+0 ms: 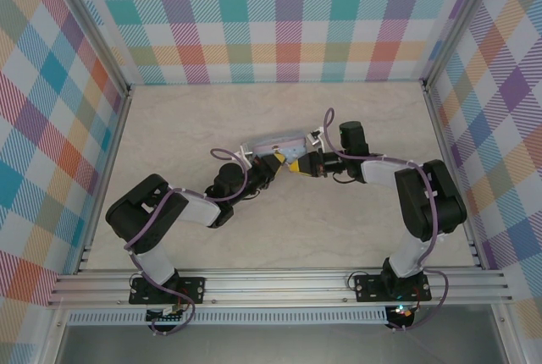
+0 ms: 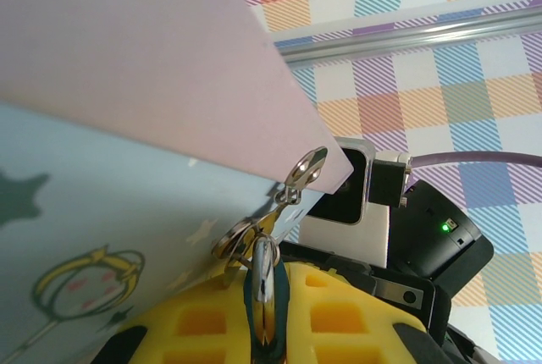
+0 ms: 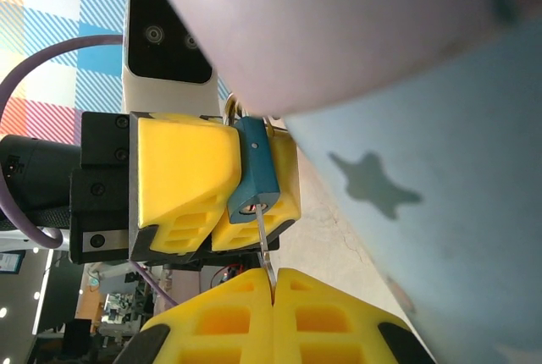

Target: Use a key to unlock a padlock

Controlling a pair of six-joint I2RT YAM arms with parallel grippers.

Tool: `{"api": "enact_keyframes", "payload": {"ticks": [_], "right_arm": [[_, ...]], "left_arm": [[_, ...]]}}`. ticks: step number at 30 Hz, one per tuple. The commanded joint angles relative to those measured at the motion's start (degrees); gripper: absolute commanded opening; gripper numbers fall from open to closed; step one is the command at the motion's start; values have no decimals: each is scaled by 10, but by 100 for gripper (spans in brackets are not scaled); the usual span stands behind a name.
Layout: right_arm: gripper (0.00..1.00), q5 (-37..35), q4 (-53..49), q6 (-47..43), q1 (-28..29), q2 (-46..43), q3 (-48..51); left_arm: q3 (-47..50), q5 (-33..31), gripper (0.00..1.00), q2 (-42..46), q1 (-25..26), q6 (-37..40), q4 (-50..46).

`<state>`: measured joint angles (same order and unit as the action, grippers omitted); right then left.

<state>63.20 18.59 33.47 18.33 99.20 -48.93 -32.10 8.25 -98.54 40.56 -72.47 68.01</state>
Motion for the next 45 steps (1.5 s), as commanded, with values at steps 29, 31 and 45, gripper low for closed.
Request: {"api": "enact_keyframes", "payload": {"ticks": [29,31,45], "right_arm": [[5,-28,64,-10,-22,-23,-5],[5,-24,67,-4,-22,-26,-2],[4,-51,112,21,14,-21,34]], "left_arm": [[2,156,0,6,18,41,76],[3,154,0,5,19,47,70],[-24,155,0,-15,20,24,78]]}}
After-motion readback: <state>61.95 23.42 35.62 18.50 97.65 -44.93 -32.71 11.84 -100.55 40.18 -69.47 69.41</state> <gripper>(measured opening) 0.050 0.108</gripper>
